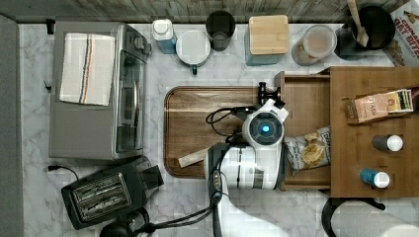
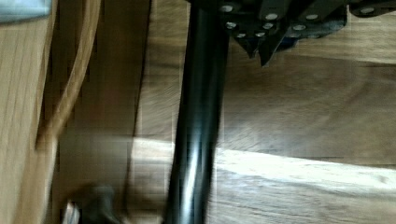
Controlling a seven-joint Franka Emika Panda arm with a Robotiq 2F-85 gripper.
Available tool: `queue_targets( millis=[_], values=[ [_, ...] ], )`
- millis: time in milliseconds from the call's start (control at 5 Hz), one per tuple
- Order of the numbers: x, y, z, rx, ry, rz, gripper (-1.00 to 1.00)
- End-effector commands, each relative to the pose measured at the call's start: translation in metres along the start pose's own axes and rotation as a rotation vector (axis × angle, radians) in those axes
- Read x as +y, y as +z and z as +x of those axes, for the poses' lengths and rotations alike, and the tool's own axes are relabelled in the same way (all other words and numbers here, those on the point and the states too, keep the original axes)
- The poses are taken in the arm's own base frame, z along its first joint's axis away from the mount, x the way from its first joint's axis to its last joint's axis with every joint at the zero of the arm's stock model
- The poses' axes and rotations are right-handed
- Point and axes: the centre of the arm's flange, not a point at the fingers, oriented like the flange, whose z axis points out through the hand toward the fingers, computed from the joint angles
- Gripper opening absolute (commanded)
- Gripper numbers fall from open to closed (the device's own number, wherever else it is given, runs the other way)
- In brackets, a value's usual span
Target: Close the drawer.
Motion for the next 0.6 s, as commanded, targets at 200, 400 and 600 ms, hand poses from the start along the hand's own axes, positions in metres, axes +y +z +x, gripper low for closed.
queue_targets(
  millis=[200, 400, 600],
  values=[
    [0.23, -0.07, -0.024, 0.15, 0.151, -0.123, -1.0],
    [0.274, -0.071, -0.041, 0.184, 0.203, -0.159, -1.0],
    [0.291, -0.08, -0.054, 0.19, 0.228, -0.253, -1.0]
  ],
)
